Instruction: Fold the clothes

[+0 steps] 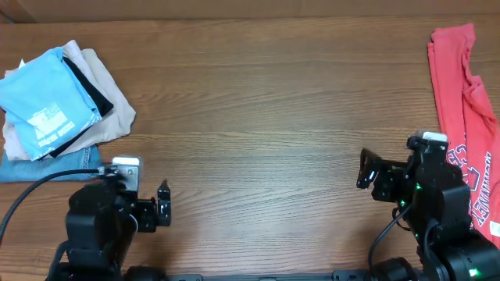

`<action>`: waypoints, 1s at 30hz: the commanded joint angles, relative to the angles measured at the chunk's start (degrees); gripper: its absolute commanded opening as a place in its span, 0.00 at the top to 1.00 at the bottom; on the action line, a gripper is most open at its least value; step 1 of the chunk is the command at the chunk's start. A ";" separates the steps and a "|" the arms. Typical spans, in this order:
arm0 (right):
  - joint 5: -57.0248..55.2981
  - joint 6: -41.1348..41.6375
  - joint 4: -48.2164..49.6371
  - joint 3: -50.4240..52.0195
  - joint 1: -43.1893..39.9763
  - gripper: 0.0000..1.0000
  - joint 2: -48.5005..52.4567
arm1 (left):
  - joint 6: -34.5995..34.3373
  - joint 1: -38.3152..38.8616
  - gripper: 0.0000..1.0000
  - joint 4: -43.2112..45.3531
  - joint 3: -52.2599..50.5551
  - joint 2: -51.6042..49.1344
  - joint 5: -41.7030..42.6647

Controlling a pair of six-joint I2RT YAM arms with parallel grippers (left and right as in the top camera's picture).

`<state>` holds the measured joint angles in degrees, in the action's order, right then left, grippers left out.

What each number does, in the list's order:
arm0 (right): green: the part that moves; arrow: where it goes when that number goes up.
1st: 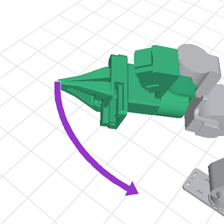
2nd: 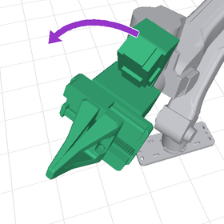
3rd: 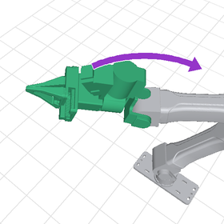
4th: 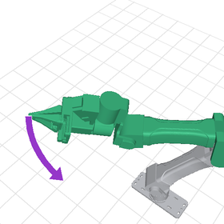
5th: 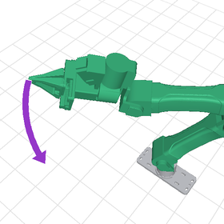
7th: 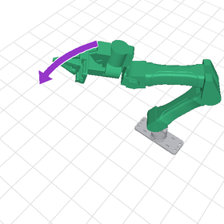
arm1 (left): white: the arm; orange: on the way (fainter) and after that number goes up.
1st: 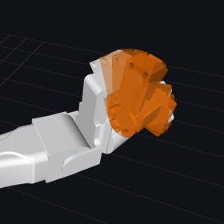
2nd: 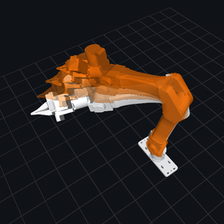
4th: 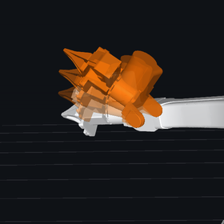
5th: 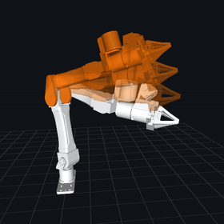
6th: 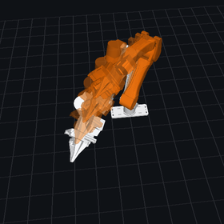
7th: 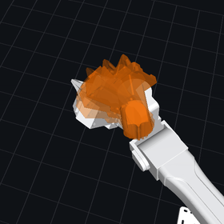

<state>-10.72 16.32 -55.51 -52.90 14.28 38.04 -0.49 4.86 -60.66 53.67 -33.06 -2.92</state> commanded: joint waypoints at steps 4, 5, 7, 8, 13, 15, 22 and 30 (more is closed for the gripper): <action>-1.05 0.24 -3.34 0.37 -0.22 0.00 0.39 | -0.81 0.20 0.00 -6.95 -1.90 -0.09 -1.07; -1.05 0.24 -3.39 0.37 -0.22 0.00 0.39 | -0.83 0.20 0.00 -7.30 -1.90 -0.09 -1.07; -1.05 0.24 -3.39 0.37 -0.22 0.00 0.39 | -0.81 0.20 0.00 -7.69 -1.90 -0.09 -1.07; -1.05 0.24 -3.37 0.37 -0.22 0.00 0.39 | -0.81 0.20 0.00 -7.91 -1.90 -0.09 -1.07; -1.05 0.24 -3.37 0.37 -0.22 0.00 0.39 | -0.81 0.20 0.00 -8.07 -1.90 -0.09 -1.07; -1.05 0.24 -3.34 0.37 0.04 0.00 0.28 | -0.81 0.20 0.00 -8.07 -1.90 -0.09 -1.07; -1.14 0.17 -9.18 0.55 -1.20 0.00 -4.70 | -0.81 0.20 0.00 -8.07 -1.90 -0.09 -1.07; -1.90 0.11 -4.09 11.28 -3.61 0.00 -23.50 | -0.81 0.20 0.00 -8.07 -1.90 -0.09 -1.09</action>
<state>-12.01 16.27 -61.78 -46.81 11.64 21.30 -0.49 4.86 -68.77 52.10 -33.17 -3.31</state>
